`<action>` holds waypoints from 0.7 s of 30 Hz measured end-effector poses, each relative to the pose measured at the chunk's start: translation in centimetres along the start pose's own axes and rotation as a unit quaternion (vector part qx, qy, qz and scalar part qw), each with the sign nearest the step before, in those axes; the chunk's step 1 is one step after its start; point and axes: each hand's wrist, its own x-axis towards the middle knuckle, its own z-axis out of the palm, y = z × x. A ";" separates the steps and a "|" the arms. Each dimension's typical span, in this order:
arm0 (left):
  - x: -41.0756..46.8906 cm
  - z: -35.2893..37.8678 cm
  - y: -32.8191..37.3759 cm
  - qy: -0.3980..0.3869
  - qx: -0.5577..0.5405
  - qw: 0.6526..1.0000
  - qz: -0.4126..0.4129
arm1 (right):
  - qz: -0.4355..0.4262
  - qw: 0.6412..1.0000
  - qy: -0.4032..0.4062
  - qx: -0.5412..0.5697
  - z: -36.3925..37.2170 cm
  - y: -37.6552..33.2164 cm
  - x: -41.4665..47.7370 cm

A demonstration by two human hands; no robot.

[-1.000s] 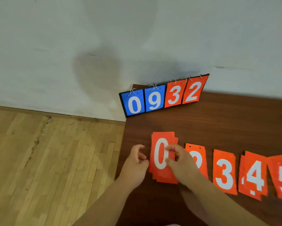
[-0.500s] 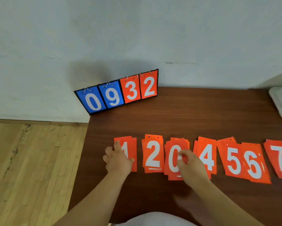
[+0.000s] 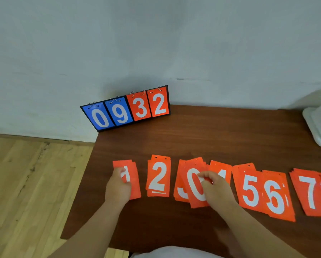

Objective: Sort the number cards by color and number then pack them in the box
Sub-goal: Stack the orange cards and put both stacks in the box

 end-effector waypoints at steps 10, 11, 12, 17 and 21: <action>-6.6 -1.0 1.2 0.024 -0.130 0.991 0.003 | -0.010 0.994 -0.042 0.102 0.2 -0.8 -0.6; -7.1 -1.1 1.6 0.016 -0.142 0.990 0.006 | 0.008 0.989 -0.060 0.134 0.3 -1.3 -0.8; -7.5 -1.2 1.9 0.006 -0.155 0.988 0.010 | 0.033 0.979 -0.082 0.181 0.4 -1.9 -1.0; -8.7 -1.9 3.7 -0.063 -0.238 0.968 0.044 | 0.109 0.890 -0.195 0.398 0.6 -5.4 -2.3; -8.9 -2.8 5.3 -0.120 -0.273 0.951 0.085 | 0.100 0.890 -0.186 0.404 1.3 -7.2 -3.2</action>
